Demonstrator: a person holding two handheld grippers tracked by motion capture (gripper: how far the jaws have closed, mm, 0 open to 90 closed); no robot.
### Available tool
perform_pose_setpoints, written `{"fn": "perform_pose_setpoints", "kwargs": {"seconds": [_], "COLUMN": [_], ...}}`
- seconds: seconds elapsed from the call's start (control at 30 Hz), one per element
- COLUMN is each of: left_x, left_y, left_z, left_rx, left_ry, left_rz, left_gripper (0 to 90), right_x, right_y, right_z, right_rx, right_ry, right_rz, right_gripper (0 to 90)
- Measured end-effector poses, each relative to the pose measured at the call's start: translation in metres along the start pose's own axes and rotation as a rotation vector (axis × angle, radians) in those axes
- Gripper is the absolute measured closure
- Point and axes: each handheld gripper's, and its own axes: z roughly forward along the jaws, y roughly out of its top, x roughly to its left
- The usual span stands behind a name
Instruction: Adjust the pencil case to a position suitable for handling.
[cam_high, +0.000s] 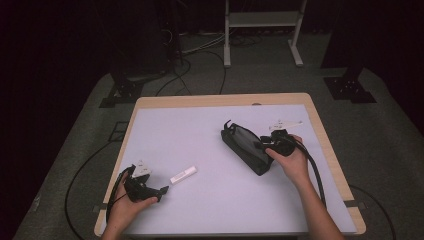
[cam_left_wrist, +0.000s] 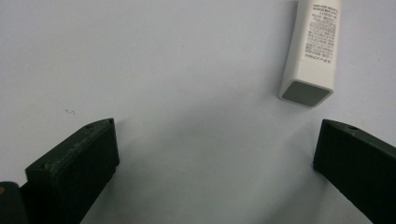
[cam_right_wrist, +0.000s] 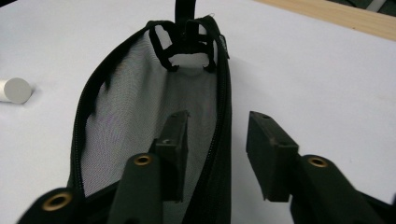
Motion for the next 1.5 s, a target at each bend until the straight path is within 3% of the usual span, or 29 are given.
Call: {"fn": "perform_pose_setpoints", "kwargs": {"seconds": [0.63, 1.13, 1.5], "left_x": [0.000, 0.000, 0.000], "left_y": [0.000, 0.000, 0.000], "left_z": [0.000, 0.000, 0.000], "left_rx": [0.000, -0.001, -0.001], "left_ry": [0.000, 0.000, 0.001], "left_rz": [0.000, 0.000, 0.001], "left_gripper": [0.0, 0.0, 0.0], "right_x": [0.000, -0.003, -0.002], "right_y": [-0.001, 0.000, -0.001], "right_z": [-0.003, -0.012, -0.020], "right_rx": [-0.008, -0.036, -0.034], "right_ry": [-0.007, 0.039, 0.093], "right_rz": [0.019, 0.039, 0.003], "right_gripper": [86.6, 87.8, 87.8]}}
